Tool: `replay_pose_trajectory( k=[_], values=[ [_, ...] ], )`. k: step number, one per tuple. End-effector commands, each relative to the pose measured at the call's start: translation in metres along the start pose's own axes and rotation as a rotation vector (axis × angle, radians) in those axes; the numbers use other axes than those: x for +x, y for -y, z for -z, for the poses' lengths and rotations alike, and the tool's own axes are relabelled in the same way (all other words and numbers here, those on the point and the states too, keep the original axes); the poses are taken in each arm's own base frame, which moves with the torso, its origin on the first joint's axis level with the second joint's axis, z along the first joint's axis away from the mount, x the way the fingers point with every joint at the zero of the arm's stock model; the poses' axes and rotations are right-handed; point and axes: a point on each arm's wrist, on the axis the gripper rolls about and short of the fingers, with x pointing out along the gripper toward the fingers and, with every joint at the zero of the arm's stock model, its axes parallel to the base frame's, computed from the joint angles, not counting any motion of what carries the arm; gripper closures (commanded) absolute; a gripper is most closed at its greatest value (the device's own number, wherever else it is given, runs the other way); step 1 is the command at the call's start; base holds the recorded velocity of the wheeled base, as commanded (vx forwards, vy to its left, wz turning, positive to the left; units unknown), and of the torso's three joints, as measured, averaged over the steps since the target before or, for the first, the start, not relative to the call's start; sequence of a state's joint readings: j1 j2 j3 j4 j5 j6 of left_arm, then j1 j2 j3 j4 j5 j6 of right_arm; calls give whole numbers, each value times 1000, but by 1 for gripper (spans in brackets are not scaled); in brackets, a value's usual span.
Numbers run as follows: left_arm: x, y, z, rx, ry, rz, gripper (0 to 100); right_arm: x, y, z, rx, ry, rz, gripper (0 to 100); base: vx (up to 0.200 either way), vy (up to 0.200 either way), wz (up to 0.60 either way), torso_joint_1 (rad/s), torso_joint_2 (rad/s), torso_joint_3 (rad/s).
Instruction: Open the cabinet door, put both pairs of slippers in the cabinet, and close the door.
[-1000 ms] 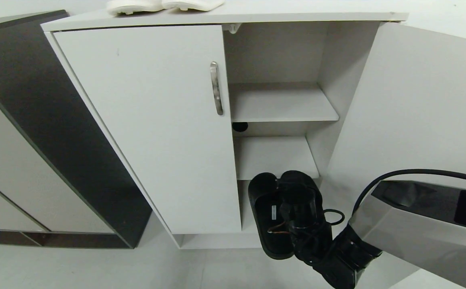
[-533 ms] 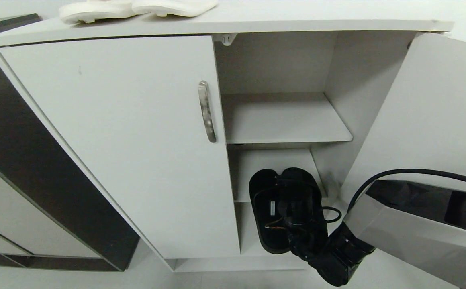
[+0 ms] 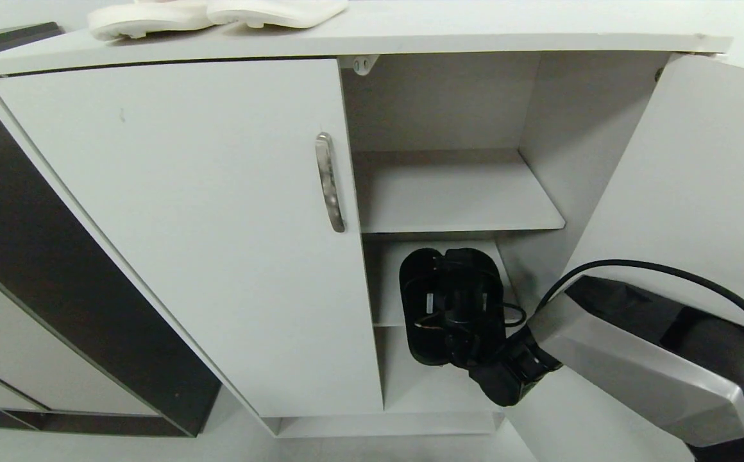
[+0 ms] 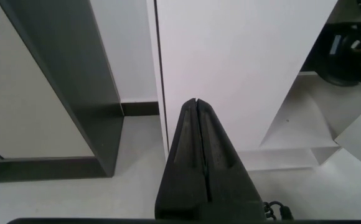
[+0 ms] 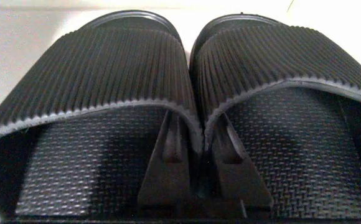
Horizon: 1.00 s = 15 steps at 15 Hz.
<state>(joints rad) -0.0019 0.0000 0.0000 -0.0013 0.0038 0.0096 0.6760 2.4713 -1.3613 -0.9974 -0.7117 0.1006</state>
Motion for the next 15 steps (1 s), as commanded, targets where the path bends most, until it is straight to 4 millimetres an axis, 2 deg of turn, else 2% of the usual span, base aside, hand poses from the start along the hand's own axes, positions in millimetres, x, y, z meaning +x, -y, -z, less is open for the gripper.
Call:
replay_pose_trajectory(
  k=[1, 3, 8, 15],
  values=[
    [0, 0, 0, 0, -1, -1, 100, 21, 2, 9, -12, -8, 31, 100, 0, 0, 0, 0, 0, 0],
    [0, 0, 0, 0, -1, -1, 100, 34, 2, 5, -10, -8, 46, 100, 0, 0, 0, 0, 0, 0],
    [0, 0, 0, 0, -1, -1, 100, 52, -5, -7, 0, 2, 39, 100, 0, 0, 0, 0, 0, 0],
    [0, 0, 0, 0, -1, -1, 100, 70, -10, -1, 0, 1, 51, 100, 0, 0, 0, 0, 0, 0]
  ],
)
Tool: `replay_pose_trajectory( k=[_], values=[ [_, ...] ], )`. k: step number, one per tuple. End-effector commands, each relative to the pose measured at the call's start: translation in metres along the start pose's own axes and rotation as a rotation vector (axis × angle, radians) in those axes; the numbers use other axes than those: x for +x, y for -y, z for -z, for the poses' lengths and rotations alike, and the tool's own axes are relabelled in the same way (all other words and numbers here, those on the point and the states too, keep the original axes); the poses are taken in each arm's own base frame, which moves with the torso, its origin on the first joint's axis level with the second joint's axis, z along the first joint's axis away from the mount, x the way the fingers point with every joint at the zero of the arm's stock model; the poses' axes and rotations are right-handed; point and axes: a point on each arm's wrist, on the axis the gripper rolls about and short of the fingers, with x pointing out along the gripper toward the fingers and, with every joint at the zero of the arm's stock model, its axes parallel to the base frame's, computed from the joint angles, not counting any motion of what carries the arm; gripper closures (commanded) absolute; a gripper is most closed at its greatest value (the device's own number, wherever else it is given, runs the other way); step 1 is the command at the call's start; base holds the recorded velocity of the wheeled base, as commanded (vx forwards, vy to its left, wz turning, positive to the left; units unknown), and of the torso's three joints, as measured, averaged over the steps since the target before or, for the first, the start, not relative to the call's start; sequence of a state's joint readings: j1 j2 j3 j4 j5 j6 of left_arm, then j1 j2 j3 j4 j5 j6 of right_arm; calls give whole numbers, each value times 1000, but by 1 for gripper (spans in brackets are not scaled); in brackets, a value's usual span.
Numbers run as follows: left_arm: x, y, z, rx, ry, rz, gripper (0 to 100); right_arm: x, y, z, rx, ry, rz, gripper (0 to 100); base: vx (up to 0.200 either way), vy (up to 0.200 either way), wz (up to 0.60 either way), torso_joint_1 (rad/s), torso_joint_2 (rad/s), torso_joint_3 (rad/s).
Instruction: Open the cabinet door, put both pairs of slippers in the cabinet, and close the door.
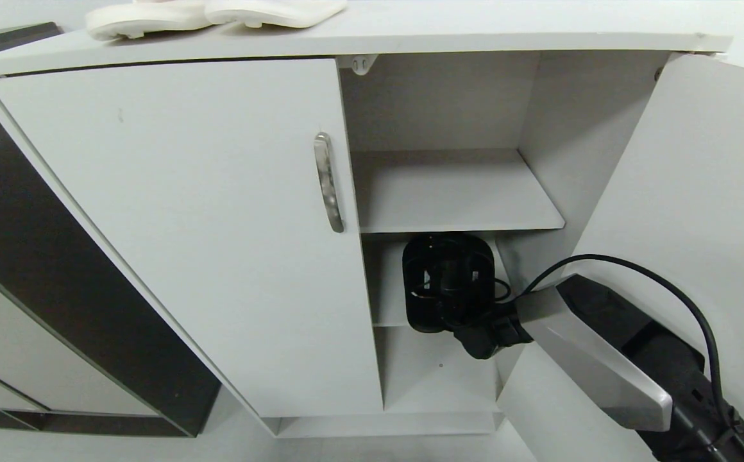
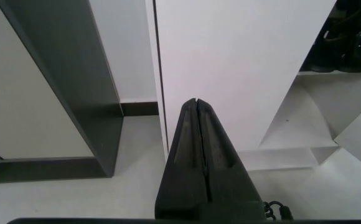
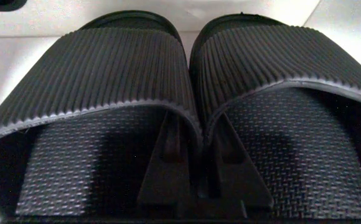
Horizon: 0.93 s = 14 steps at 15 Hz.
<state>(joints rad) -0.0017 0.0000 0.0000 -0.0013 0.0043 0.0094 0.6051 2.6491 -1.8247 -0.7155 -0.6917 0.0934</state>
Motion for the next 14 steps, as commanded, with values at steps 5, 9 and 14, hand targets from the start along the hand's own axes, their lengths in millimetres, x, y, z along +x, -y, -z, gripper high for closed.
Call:
replay_pose_trajectory(
  k=[5, 9, 14],
  values=[
    [0, 0, 0, 0, -1, -1, 100, 8, -2, 9, 1, 0, 5, 100, 0, 0, 0, 0, 0, 0],
    [0, 0, 0, 0, -1, -1, 100, 10, -1, 13, -6, -6, 9, 0, 0, 0, 0, 0, 0, 0],
    [0, 0, 0, 0, -1, -1, 100, -12, 1, 2, -27, -30, -1, 0, 0, 0, 0, 0, 0, 0]
  ],
)
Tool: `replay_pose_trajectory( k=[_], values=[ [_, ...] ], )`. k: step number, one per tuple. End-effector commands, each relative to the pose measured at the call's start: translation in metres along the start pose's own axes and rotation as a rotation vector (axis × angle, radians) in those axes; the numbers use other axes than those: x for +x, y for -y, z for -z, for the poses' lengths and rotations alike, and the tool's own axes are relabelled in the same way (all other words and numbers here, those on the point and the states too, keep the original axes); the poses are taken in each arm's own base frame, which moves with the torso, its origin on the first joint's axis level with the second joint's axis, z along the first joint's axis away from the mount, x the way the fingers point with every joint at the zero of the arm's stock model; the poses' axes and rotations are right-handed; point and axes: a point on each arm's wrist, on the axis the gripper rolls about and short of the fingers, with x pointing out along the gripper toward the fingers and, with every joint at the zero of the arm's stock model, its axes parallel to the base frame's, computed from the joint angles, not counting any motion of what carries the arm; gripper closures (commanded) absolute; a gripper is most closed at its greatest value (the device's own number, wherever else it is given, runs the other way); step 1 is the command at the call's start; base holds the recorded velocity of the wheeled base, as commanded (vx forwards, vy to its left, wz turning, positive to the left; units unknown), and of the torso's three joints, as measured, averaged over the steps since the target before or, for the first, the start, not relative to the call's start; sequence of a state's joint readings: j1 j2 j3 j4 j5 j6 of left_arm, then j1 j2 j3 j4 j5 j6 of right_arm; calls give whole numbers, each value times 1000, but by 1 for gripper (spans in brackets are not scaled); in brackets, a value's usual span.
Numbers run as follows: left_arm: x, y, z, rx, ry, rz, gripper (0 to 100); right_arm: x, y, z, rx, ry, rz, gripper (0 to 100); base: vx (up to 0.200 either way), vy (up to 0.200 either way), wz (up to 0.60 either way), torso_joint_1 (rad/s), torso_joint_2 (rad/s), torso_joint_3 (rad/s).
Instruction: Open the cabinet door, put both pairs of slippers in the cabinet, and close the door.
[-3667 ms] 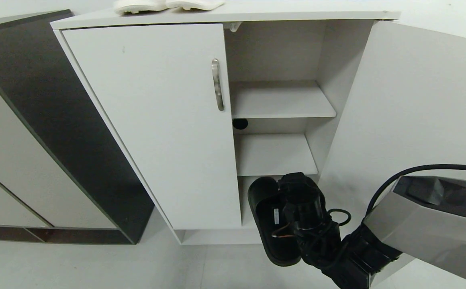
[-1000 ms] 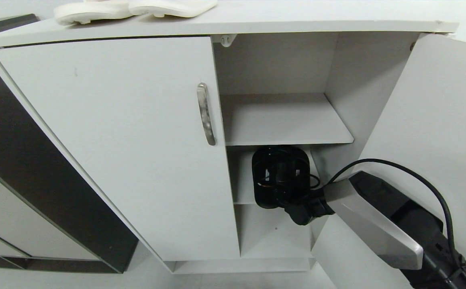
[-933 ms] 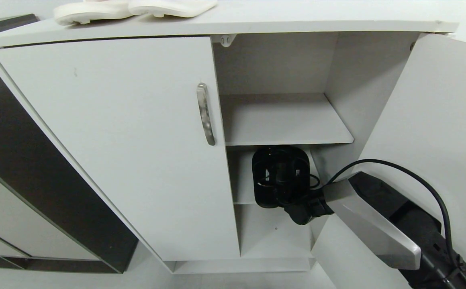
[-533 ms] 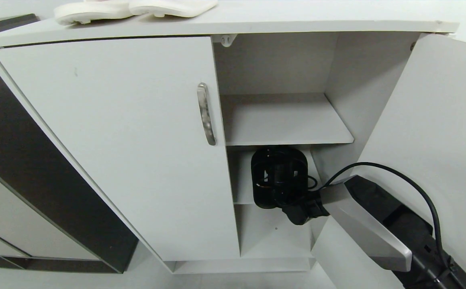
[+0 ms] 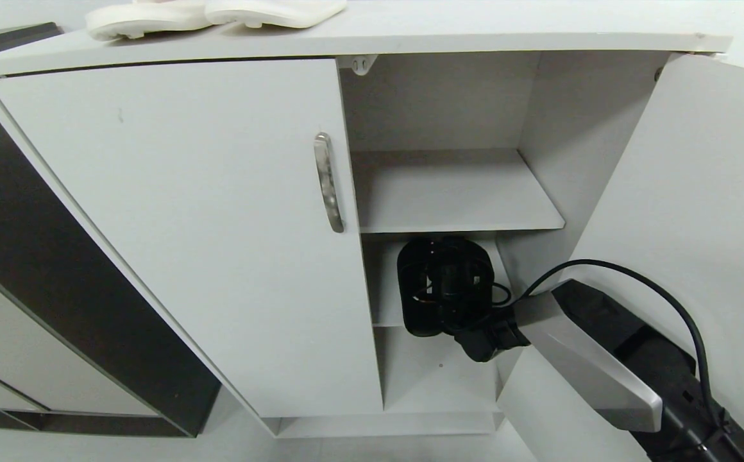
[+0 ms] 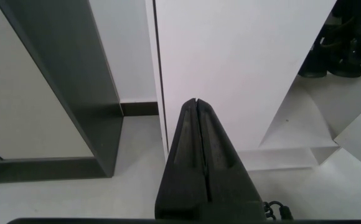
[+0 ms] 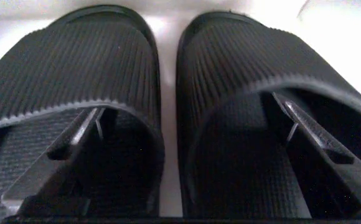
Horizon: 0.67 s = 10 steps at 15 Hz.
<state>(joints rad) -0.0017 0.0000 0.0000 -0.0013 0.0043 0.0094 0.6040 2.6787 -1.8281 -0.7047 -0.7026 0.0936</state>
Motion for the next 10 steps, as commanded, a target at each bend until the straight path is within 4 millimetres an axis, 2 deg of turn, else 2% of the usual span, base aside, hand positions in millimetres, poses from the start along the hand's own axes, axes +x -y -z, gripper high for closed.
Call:
replay_pose_trajectory(
  k=[1, 2, 6, 7, 8, 10],
  values=[
    [0, 0, 0, 0, -1, -1, 100, -25, 2, -17, 2, 7, -16, 0, 0, 0, 0, 0, 0, 0],
    [0, 0, 0, 0, -1, -1, 100, -32, 2, -19, 10, 17, -15, 0, 0, 0, 0, 0, 0, 0],
    [0, 0, 0, 0, -1, -1, 100, -86, 17, -29, -3, 14, -44, 0, 0, 0, 0, 0, 0, 0],
    [0, 0, 0, 1, -1, -1, 100, -92, 20, -30, -2, 15, -41, 0, 0, 0, 0, 0, 0, 0],
    [0, 0, 0, 1, -1, -1, 100, -110, 28, -28, -7, 12, -54, 0, 0, 0, 0, 0, 0, 0],
    [0, 0, 0, 1, -1, 1, 100, -137, 41, -24, -30, -7, -81, 0, -200, 0, 0, 7, 2, 5]
  ],
)
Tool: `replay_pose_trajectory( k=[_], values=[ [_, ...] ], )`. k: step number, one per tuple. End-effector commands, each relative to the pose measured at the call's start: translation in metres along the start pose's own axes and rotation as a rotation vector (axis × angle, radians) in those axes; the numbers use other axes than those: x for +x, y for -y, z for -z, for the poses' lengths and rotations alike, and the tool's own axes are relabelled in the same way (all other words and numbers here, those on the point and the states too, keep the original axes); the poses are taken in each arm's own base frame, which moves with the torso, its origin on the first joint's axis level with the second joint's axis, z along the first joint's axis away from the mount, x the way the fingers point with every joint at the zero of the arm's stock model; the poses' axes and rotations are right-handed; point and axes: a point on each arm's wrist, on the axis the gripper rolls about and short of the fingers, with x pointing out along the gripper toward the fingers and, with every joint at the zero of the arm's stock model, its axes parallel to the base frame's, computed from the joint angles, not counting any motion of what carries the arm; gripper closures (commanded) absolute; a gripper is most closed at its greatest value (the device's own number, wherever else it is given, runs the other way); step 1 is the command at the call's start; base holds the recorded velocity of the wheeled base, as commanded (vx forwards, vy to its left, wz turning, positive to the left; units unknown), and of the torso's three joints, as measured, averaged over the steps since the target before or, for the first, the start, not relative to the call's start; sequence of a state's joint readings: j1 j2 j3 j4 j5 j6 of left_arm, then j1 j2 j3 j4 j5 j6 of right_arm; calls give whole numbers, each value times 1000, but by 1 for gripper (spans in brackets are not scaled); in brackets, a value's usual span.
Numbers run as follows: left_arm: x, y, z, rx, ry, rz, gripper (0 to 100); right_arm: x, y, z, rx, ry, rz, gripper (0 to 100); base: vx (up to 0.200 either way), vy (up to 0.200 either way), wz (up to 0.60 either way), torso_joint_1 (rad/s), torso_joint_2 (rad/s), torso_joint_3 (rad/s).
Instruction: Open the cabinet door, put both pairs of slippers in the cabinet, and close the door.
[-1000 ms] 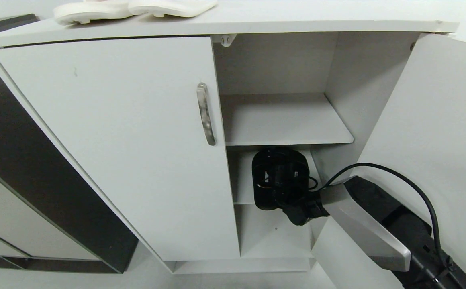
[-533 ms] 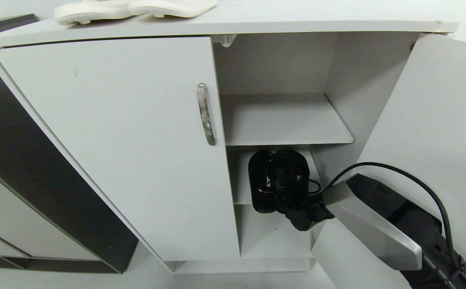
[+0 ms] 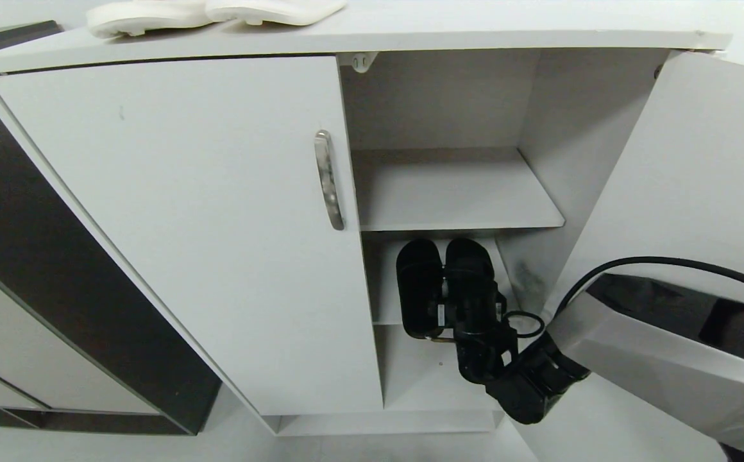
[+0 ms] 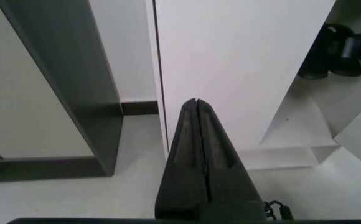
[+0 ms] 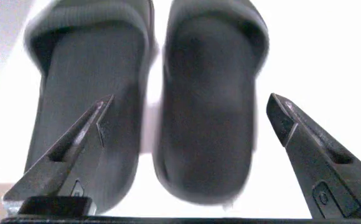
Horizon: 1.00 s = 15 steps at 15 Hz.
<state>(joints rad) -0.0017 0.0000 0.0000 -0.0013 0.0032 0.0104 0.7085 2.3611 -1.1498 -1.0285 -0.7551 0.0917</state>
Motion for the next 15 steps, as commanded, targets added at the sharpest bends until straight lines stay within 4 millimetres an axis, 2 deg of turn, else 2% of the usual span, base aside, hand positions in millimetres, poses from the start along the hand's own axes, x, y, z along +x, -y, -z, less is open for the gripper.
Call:
replay_pose_trajectory(
  k=[1, 3, 5, 9, 15],
  values=[
    [0, 0, 0, 0, -1, 0, 100, -44, 11, -14, 9, 17, -52, 0, -200, 0, 0, 2, 2, -2],
    [0, 0, 0, 0, -1, 0, 100, -58, 5, -11, 6, 22, -88, 0, -200, 0, 0, 0, 2, 5],
    [0, 0, 0, 2, -1, 0, 100, -60, 3, -10, 1, 20, -95, 0, -200, 0, 0, 0, 5, 7],
    [0, 0, 0, 5, -1, -2, 100, -64, 9, -10, -2, 20, -104, 0, 0, 0, 0, 0, 0, 0],
    [0, 0, 0, 5, -1, 0, 100, -67, 6, -12, -8, 27, -118, 0, 0, 0, 0, 0, 0, 0]
  ],
)
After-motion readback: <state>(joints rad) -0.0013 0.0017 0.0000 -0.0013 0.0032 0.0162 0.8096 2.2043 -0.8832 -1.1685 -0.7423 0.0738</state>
